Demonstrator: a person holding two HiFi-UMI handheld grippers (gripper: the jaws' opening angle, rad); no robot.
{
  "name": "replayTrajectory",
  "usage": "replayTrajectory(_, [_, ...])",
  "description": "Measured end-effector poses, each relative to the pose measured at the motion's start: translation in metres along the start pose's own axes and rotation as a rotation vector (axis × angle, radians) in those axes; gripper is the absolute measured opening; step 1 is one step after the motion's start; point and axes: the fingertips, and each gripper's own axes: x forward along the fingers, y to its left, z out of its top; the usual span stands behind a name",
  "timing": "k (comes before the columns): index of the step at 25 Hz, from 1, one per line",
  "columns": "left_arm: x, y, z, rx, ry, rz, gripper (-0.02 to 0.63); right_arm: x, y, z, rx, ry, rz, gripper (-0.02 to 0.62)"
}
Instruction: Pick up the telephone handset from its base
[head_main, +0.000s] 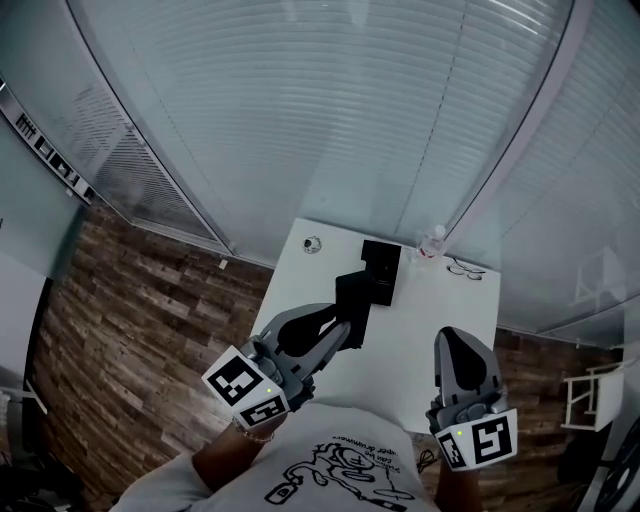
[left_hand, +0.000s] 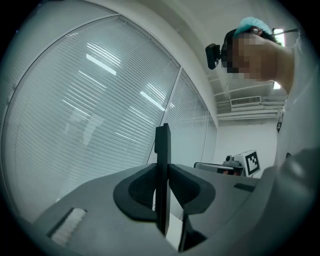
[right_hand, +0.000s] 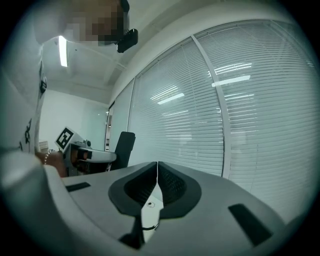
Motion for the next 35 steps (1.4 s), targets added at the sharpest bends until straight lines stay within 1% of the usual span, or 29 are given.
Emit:
replayTrajectory(4, [-0.002, -0.002, -0.006, -0.002, -0.007, -0.016, 0.069, -0.006, 0.002, -0.003, 0.008, -0.020, 0.018, 0.006])
replayTrajectory(8, [-0.001, -0.006, -0.002, 0.008, -0.017, -0.021, 0.069, -0.010, 0.003, 0.002, -0.003, -0.035, 0.039, 0.006])
replayTrajectory(15, [0.002, -0.012, 0.005, 0.016, -0.034, -0.029, 0.069, -0.011, -0.001, 0.010, -0.039, -0.043, 0.021, 0.006])
replayTrajectory(24, [0.016, -0.013, 0.005, 0.012, -0.037, -0.043, 0.069, -0.008, -0.010, 0.009, -0.036, -0.040, 0.025, 0.006])
replayTrajectory(35, [0.018, -0.015, 0.009, 0.014, -0.042, -0.047, 0.069, -0.008, -0.014, 0.012, -0.038, -0.046, 0.022, 0.006])
